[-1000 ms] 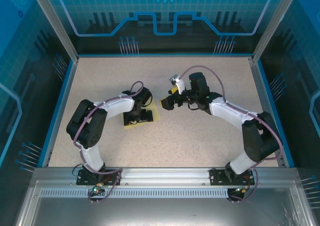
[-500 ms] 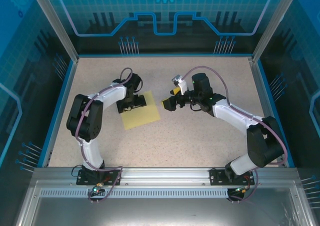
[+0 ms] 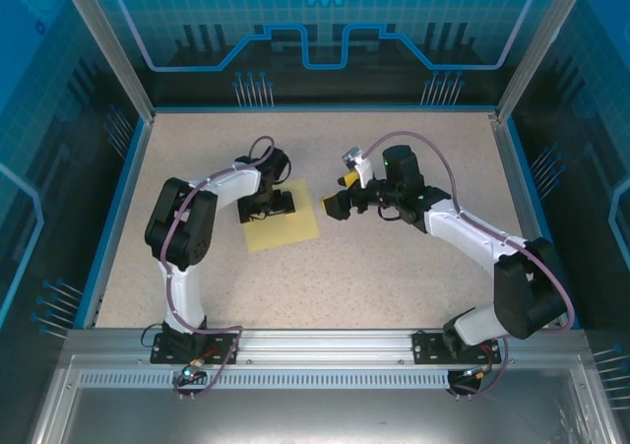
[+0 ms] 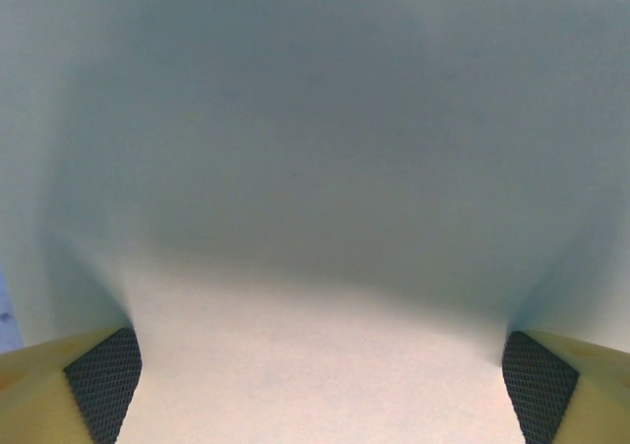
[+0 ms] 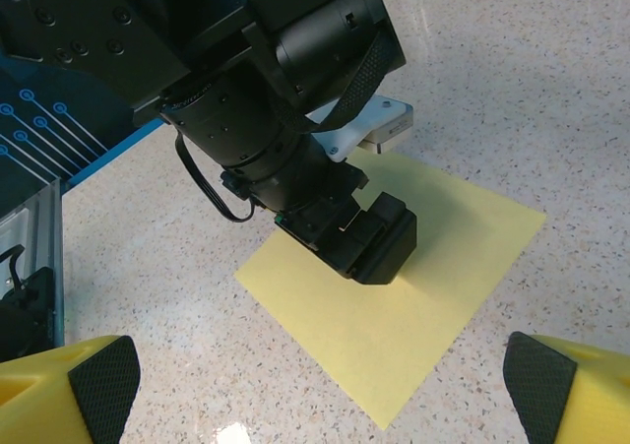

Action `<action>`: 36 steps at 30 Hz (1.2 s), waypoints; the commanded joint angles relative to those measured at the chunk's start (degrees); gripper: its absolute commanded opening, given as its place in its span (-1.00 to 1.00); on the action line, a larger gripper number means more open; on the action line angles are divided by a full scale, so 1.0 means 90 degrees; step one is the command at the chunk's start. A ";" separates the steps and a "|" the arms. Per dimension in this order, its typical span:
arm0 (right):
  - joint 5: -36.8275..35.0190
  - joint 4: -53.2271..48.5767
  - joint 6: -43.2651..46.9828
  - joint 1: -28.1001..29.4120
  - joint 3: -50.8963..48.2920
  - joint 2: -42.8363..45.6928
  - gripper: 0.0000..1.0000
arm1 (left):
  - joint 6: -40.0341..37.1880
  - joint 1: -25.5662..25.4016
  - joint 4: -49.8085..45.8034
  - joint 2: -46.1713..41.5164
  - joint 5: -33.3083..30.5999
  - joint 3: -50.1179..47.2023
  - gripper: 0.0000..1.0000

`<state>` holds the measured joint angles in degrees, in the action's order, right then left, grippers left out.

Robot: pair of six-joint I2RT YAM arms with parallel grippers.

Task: Fold a paper plane with a square sheet of paper (pick it up from the middle)
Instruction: Move the square sheet of paper to the center of the table.

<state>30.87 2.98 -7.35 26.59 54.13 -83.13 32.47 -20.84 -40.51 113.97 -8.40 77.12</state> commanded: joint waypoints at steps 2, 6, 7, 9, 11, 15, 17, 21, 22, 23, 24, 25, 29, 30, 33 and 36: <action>0.0068 -0.0146 -0.0118 -0.0055 -0.0255 0.0155 0.98 | -0.0044 -0.0473 -0.0073 0.0327 0.0486 0.0072 0.97; 0.0154 -0.0345 -0.0314 -0.0027 -0.0380 0.0203 0.98 | 0.0198 -0.0893 -0.0061 0.0484 0.0767 0.0337 0.97; 0.0111 -0.0448 -0.0351 -0.0011 -0.0568 0.0255 0.98 | 0.0288 -0.0983 -0.0064 0.0513 0.0823 0.0414 0.97; -0.0026 -0.0669 -0.0439 0.0001 -0.0707 0.0405 0.98 | 0.0433 -0.1161 -0.0078 0.0561 0.0891 0.0585 0.97; -0.0300 -0.1025 -0.0527 0.0005 -0.0779 0.0584 0.98 | 0.0587 -0.1360 -0.0133 0.0623 0.0919 0.0793 0.97; -0.0974 -0.1798 -0.0878 -0.0020 -0.0817 0.0810 0.98 | 0.0959 -0.1716 -0.0093 0.0810 0.1038 0.1094 0.97; -0.1154 -0.2233 -0.1024 -0.0053 -0.0738 0.0843 0.98 | 0.1072 -0.1850 -0.0153 0.0912 0.1031 0.1243 0.97; -0.1262 -0.2542 -0.1215 -0.0077 -0.0874 0.1030 0.98 | 0.1067 -0.1900 -0.0269 0.0926 0.1037 0.1389 0.97; -0.1254 -0.2548 -0.1284 -0.0075 -0.0939 0.1116 0.98 | 0.0981 -0.1903 -0.0345 0.0873 0.0947 0.1400 0.97; -0.1248 -0.2562 -0.1357 -0.0075 -0.0992 0.1203 0.98 | 0.0837 -0.1888 -0.0405 0.0811 0.0880 0.1429 0.97; -0.1260 -0.2591 -0.1425 -0.0074 -0.1009 0.1247 0.98 | 0.0692 -0.1888 -0.0436 0.0752 0.0851 0.1456 0.97; -0.1277 -0.2648 -0.1509 -0.0064 -0.1006 0.1283 0.98 | 0.0538 -0.1869 -0.0490 0.0676 0.0789 0.1501 0.98; -0.1490 -0.2886 -0.1874 0.0137 -0.0884 0.1284 0.98 | 0.0090 -0.1523 -0.0703 0.0327 0.0616 0.1512 0.98; -0.1603 -0.2925 -0.1992 0.0220 -0.0845 0.1284 0.98 | 0.0030 -0.1396 -0.0673 0.0179 0.0632 0.1397 0.97; -0.2203 -0.3126 -0.2452 0.0557 -0.0621 0.1133 0.98 | -0.0336 -0.1079 -0.0619 -0.0396 0.0750 0.0982 0.97; -0.2960 -0.3397 -0.2902 0.0970 -0.0238 0.0862 0.98 | -0.0656 -0.0816 -0.0341 -0.1011 0.1257 0.0354 0.98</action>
<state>11.09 -24.08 -27.94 32.62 48.07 -73.67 31.27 -29.69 -43.27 111.02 -1.15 83.88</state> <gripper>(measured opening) 0.992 0.986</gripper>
